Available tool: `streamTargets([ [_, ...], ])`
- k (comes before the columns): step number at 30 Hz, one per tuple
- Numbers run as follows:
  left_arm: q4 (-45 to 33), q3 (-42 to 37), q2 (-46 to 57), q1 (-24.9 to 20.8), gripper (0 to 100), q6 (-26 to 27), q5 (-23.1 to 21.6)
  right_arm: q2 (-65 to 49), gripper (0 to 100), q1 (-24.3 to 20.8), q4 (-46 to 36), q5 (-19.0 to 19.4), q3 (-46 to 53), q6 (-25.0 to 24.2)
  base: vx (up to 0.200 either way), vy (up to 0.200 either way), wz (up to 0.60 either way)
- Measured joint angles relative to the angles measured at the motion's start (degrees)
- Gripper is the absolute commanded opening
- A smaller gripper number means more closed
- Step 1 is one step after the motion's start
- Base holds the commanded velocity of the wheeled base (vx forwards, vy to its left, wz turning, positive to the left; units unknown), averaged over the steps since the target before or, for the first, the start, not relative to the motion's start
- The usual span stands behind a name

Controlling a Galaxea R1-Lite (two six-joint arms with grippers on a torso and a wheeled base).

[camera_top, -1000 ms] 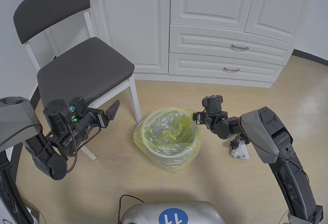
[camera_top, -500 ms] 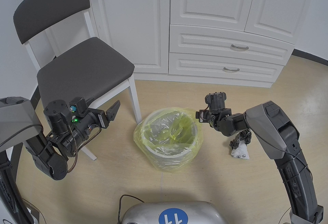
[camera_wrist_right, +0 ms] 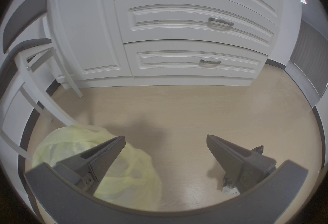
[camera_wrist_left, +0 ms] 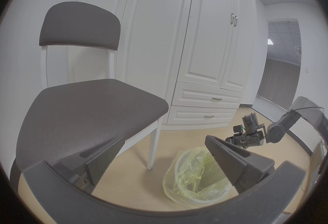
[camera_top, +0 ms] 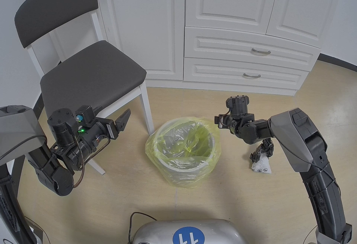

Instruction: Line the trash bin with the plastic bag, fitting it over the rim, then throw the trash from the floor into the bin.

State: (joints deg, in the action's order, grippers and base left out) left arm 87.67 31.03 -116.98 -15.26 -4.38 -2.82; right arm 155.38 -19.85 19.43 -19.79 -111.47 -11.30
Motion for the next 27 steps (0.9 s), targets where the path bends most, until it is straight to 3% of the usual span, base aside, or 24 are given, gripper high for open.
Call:
streamTargets([
  [9,0.0,0.0,0.0,0.3,100,0.0,0.0,4.3,100,1.7,-2.3,0.0,-2.9,-1.0,0.0,0.0,0.0],
  [27,0.0,0.0,-0.2,0.4,100,0.1,0.0,8.0,100,-0.7,-4.0,0.2,-2.7,-1.5,0.0,0.0,0.0],
])
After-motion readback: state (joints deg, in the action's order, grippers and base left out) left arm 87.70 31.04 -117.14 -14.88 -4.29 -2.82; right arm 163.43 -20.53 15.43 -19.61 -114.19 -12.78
